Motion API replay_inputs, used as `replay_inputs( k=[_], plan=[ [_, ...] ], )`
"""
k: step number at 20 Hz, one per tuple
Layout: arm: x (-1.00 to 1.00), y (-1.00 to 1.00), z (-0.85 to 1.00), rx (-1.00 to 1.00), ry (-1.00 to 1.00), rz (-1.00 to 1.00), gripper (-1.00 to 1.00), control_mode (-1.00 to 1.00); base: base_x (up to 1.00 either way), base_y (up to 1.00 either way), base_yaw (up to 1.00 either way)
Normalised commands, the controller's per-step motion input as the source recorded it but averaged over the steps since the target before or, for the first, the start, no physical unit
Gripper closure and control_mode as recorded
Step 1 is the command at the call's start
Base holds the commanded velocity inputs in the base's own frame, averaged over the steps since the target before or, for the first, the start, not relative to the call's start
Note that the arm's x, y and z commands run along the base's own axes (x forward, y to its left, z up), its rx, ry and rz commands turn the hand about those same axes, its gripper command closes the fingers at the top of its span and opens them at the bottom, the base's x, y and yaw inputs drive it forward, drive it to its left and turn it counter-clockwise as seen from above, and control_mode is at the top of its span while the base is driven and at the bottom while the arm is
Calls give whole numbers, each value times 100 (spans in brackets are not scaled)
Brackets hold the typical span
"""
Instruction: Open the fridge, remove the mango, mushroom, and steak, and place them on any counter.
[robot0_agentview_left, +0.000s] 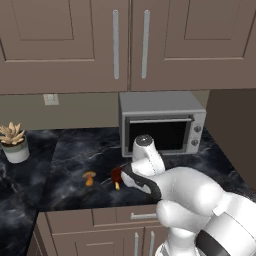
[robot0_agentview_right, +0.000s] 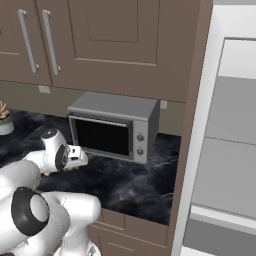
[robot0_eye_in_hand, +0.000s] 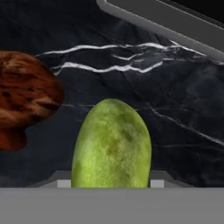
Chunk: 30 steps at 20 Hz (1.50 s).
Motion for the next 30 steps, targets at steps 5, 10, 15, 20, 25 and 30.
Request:
replay_inputs(
  k=[5,10,15,20,25,30],
  plan=[
    [23,-2,-62,5,1,0,-100,-100,0,0,0],
    [-14,-4,-28,4,-3,0,-100,-100,0,0,0],
    [-65,-2,41,0,-21,0,-100,-100,0,0,0],
    [-94,-3,100,2,-23,0,-100,-100,0,0,0],
    [-77,0,100,3,-13,0,-100,-100,0,0,0],
    [-93,-4,100,4,-7,0,-100,-100,0,0,0]
  ],
)
